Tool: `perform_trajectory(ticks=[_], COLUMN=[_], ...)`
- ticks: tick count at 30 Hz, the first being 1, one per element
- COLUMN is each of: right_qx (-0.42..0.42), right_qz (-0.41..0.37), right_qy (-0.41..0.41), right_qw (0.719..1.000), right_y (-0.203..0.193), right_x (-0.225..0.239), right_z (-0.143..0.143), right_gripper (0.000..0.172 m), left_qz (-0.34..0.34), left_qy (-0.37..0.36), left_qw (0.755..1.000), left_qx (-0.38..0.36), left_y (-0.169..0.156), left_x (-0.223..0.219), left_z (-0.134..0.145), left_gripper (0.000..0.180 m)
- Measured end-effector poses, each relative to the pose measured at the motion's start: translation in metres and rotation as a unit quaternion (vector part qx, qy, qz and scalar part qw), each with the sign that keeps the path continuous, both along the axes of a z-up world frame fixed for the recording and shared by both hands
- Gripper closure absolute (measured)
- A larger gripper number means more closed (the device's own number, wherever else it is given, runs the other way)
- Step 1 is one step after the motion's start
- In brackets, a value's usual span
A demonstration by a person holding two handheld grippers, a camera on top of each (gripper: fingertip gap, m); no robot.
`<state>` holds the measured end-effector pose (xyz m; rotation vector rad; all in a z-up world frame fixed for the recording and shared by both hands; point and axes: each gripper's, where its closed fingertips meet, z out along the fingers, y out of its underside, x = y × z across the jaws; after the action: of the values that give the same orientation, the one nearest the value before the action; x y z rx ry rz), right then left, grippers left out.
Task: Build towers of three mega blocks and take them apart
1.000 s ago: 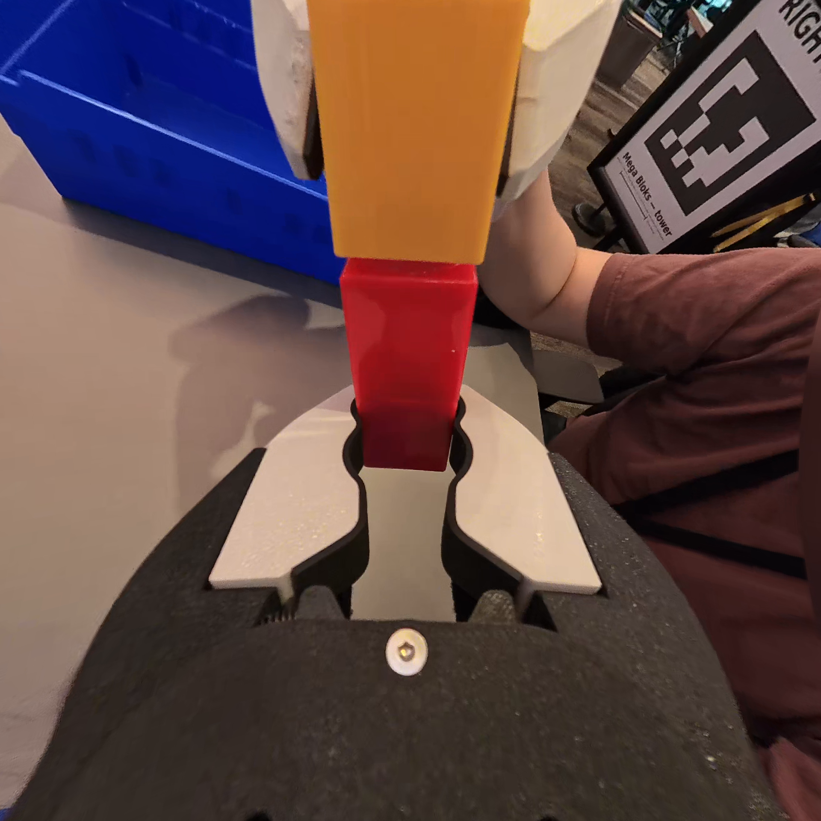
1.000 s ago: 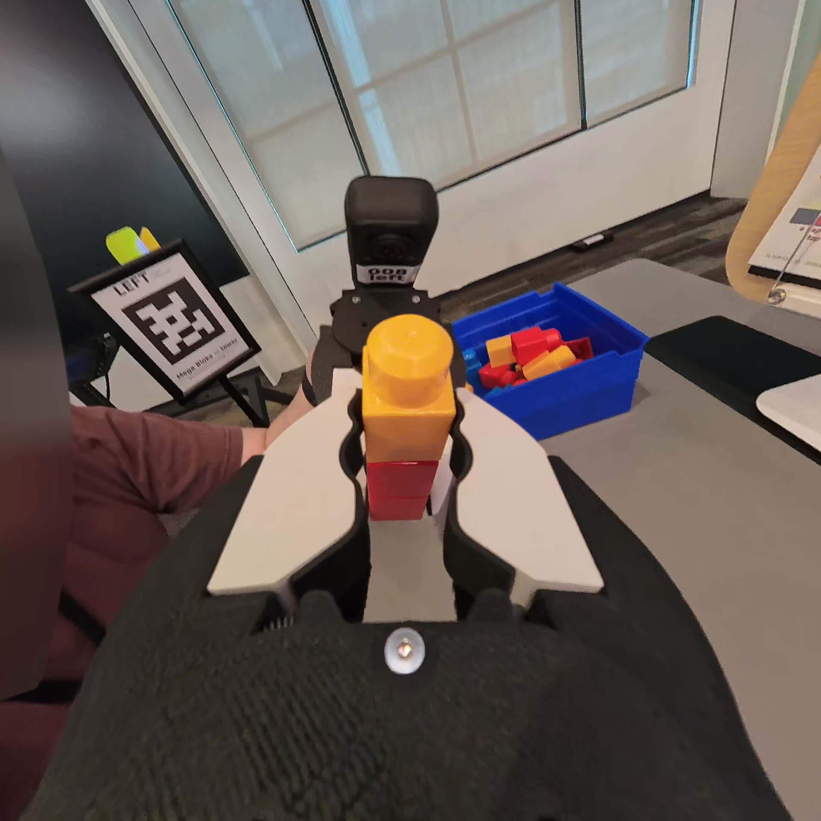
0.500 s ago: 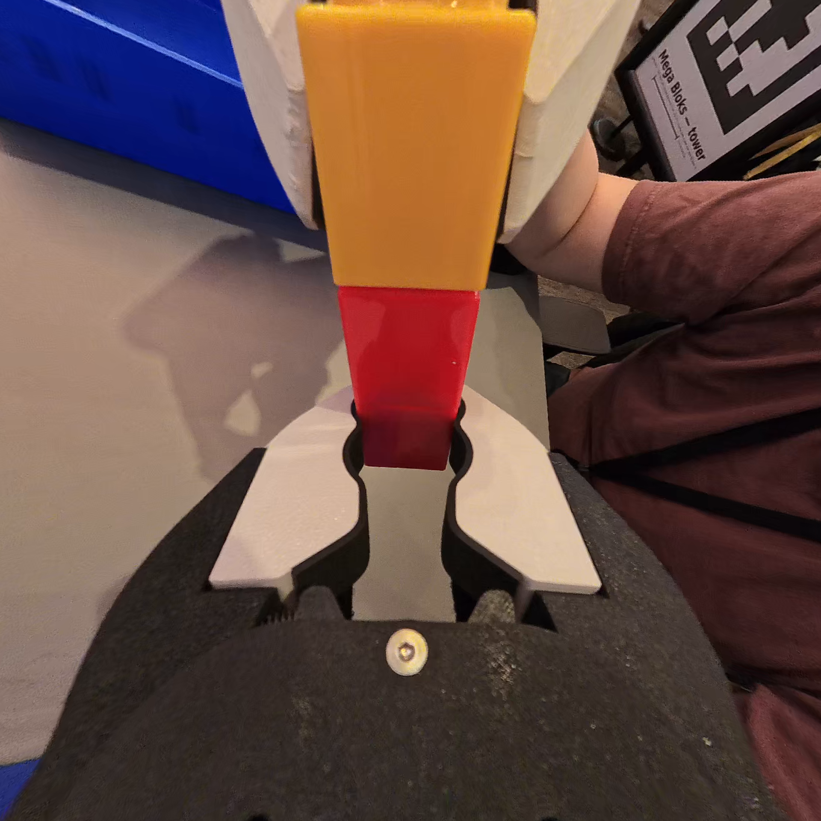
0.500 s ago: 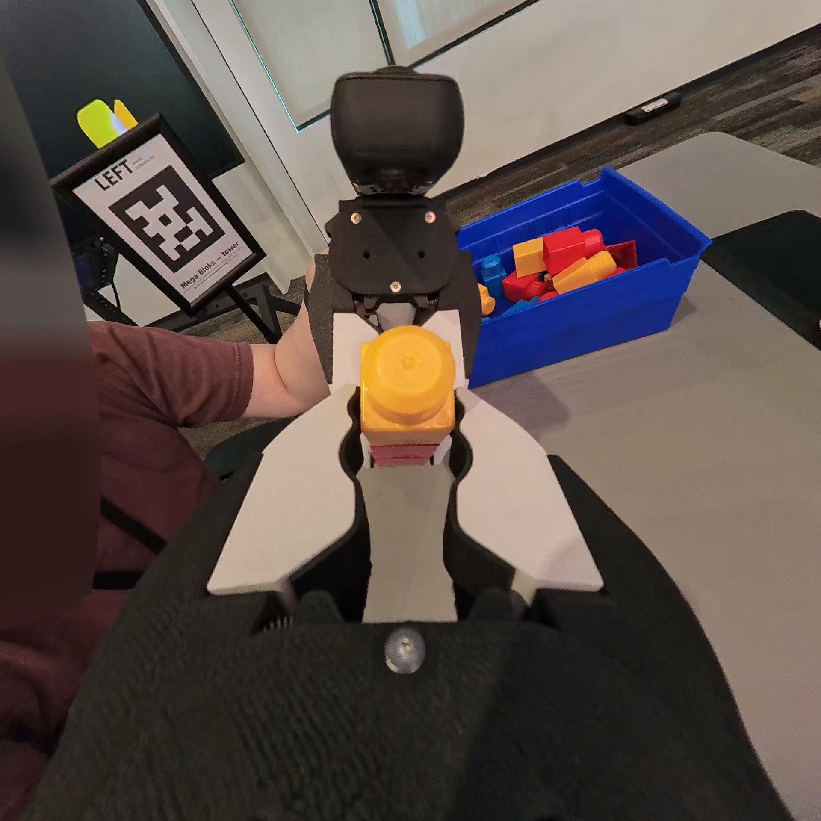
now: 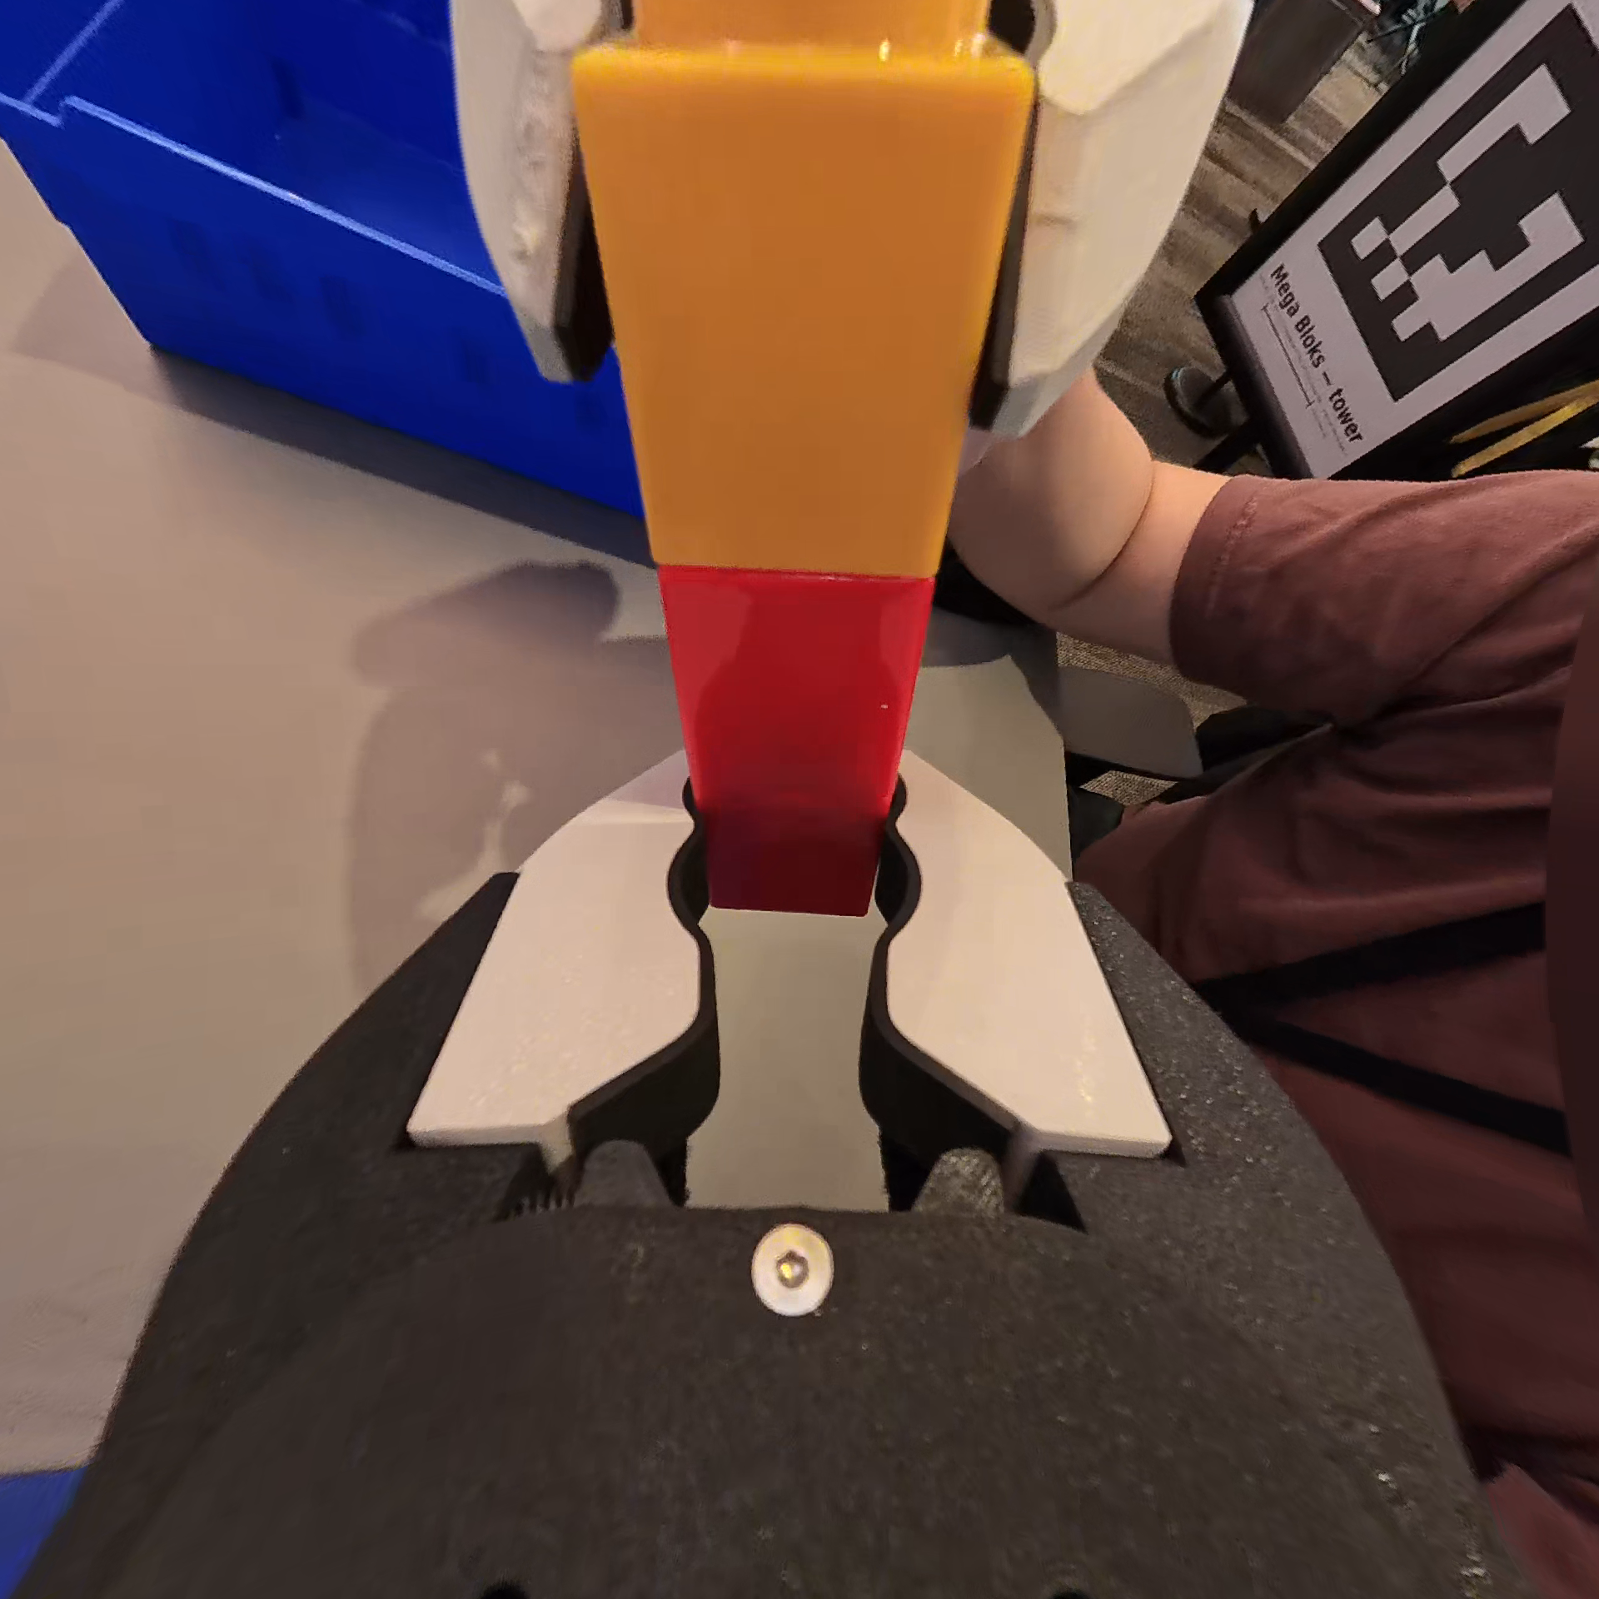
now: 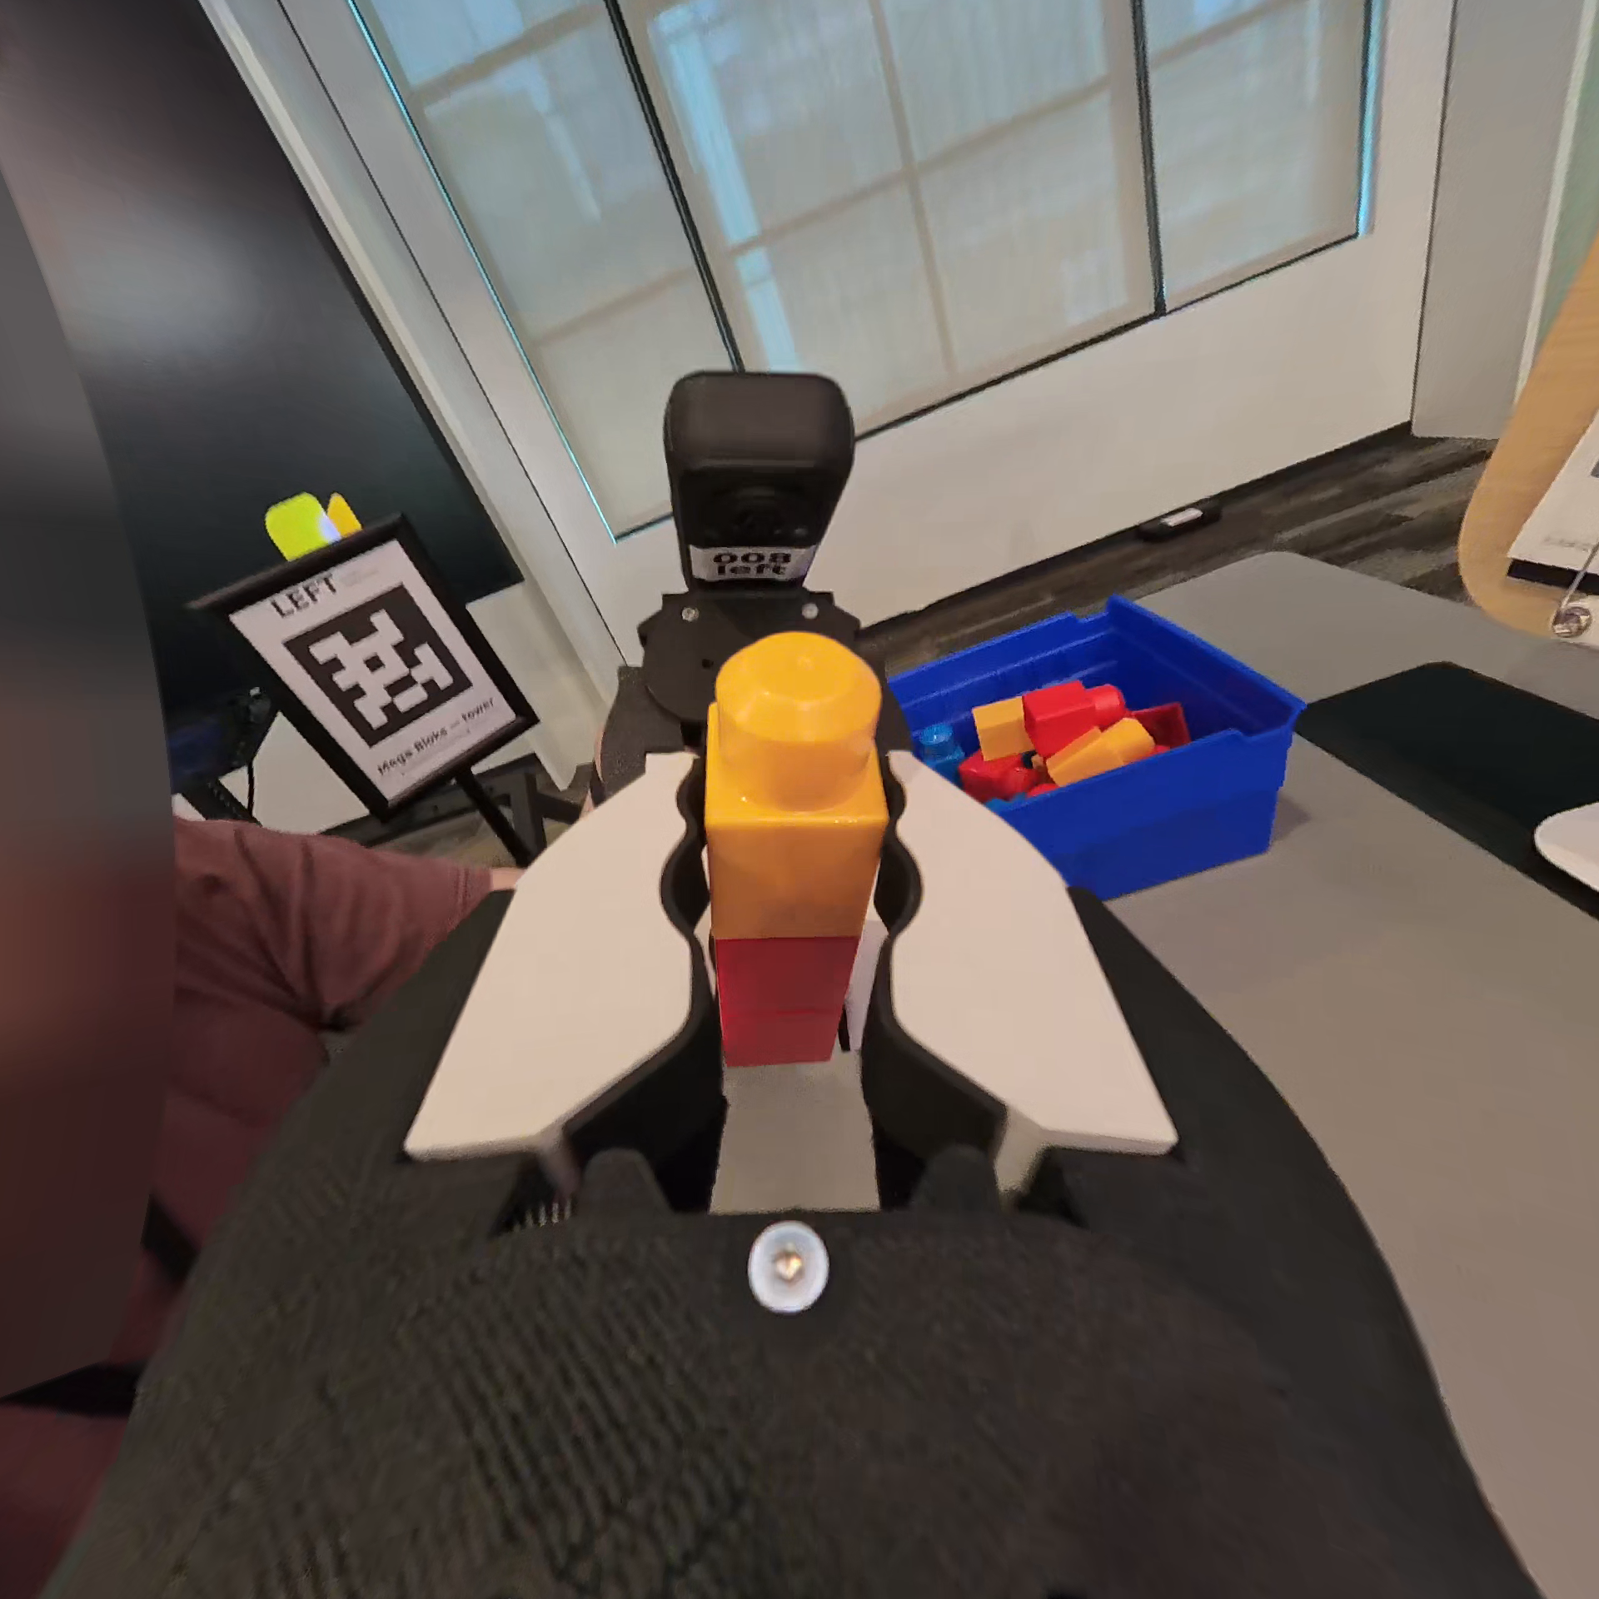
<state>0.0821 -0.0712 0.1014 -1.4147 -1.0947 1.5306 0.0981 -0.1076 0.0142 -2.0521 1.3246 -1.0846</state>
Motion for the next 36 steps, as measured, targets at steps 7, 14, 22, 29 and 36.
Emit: perform_trajectory(ticks=[7,14,22,29,36], right_qx=[-0.003,-0.01,-0.012,-0.003,0.073], right_qz=[0.014,0.003,-0.017,-0.014,-0.021], right_qy=[-0.024,-0.012,0.01,0.011,-0.029], right_qw=[1.0,1.0,1.0,1.0,0.997], right_y=[-0.002,0.001,0.002,0.002,-0.009], right_x=[0.001,-0.003,-0.009,-0.012,-0.003], right_z=[-0.007,-0.006,-0.003,-0.004,0.003], right_gripper=[0.134,0.134,0.134,0.134,0.113], left_qz=[-0.005,-0.008,-0.003,-0.003,-0.009], left_qy=[0.018,0.013,0.009,0.017,-0.041], left_qw=[1.0,1.0,1.0,1.0,0.998], left_qx=[-0.001,-0.007,-0.01,-0.007,0.037], left_y=[-0.001,0.0,0.001,0.002,0.0], left_x=[-0.001,-0.002,-0.005,-0.009,-0.012], left_z=[-0.005,-0.006,-0.005,-0.008,0.02], left_gripper=[0.146,0.145,0.145,0.145,0.145])
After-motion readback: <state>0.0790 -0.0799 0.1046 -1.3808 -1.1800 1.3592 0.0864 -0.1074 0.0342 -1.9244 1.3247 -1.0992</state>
